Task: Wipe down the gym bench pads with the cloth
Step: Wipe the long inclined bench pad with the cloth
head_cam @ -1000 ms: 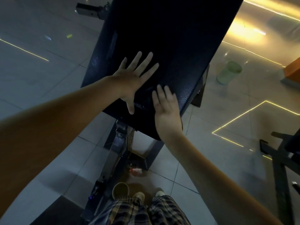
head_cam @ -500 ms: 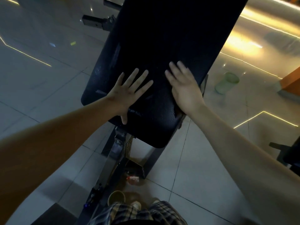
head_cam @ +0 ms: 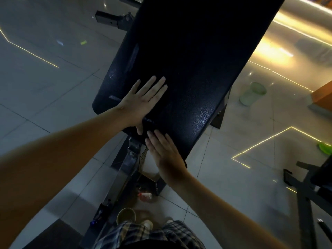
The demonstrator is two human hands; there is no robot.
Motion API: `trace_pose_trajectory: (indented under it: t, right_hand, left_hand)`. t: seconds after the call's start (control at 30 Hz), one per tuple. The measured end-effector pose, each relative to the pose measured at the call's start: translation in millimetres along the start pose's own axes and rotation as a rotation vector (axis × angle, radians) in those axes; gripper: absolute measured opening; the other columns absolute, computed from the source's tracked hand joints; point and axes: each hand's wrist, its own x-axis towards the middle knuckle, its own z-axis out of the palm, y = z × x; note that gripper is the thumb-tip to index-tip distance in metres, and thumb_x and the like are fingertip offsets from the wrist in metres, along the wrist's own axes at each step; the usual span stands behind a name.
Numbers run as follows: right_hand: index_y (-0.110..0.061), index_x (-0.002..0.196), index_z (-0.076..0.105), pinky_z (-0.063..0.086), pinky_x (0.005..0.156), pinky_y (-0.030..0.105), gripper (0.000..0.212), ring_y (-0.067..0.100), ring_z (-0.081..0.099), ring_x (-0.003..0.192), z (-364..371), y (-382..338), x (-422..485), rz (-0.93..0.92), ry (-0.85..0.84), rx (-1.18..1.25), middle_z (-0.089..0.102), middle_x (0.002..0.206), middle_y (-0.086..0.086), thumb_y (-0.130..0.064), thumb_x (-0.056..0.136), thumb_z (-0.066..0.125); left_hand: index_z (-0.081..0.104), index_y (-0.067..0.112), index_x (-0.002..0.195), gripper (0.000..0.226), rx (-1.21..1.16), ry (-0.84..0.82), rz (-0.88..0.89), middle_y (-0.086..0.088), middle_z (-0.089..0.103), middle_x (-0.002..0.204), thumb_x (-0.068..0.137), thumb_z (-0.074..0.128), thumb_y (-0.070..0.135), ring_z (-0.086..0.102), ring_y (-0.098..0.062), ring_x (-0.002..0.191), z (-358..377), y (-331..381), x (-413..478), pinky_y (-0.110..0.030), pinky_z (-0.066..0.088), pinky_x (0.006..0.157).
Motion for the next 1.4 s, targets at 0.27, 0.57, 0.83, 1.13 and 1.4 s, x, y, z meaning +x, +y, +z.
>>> trace_pose_trajectory:
  t: [0.27,0.57,0.83,1.13,1.4]
  right_hand:
    - [-0.003,0.12,0.067,0.042,0.1,0.054,0.047,0.04,0.055,0.123,-44.5,94.3,63.1,-0.436,-0.071,-0.147,0.059,0.132,0.02,-0.013,0.085,0.035]
    - [0.005,0.139,0.045,0.014,0.118,0.049,0.05,0.042,0.026,0.143,-77.3,136.5,111.2,0.192,0.142,-0.065,0.036,0.151,0.023,0.006,0.09,0.04]
    - [0.002,0.138,0.047,0.017,0.116,0.051,0.066,0.035,0.026,0.141,-10.9,29.5,41.4,0.13,0.096,-0.037,0.041,0.149,0.019,0.003,0.074,0.066]
    - [-0.007,0.127,0.063,0.035,0.109,0.046,0.049,0.034,0.05,0.13,-35.5,68.8,39.6,-0.43,-0.162,-0.206,0.056,0.137,0.016,-0.015,0.087,0.037]
    - [0.006,0.138,0.046,0.026,0.114,0.06,0.049,0.05,0.027,0.14,-101.5,194.6,114.1,0.125,0.135,-0.109,0.035,0.149,0.028,0.005,0.09,0.037]
  left_hand:
    - [-0.037,0.009,0.144,0.166,0.014,-0.01,-0.026,-0.011,-0.039,0.155,0.048,0.087,0.062,-0.027,-0.032,0.147,-1.9,1.4,-1.3,-0.053,0.0,0.122]
    - [-0.038,0.008,0.143,0.167,-0.032,-0.033,-0.064,-0.01,-0.046,0.15,0.047,0.088,0.061,-0.03,-0.027,0.146,-1.7,2.4,-1.1,-0.047,-0.008,0.119]
    - [-0.035,0.008,0.145,0.166,-0.048,-0.033,-0.071,-0.012,-0.041,0.153,0.047,0.09,0.057,-0.029,-0.027,0.146,-3.0,3.0,-2.4,-0.046,-0.007,0.12]
    - [-0.04,0.007,0.141,0.167,-0.018,-0.034,-0.073,-0.012,-0.043,0.152,0.048,0.088,0.06,-0.029,-0.027,0.146,-5.8,4.0,-3.5,-0.045,-0.006,0.12]
    - [-0.035,0.01,0.146,0.17,-0.092,-0.011,-0.066,-0.009,-0.04,0.155,0.042,0.091,0.057,-0.027,-0.025,0.147,-3.7,3.2,-4.5,-0.044,-0.008,0.119]
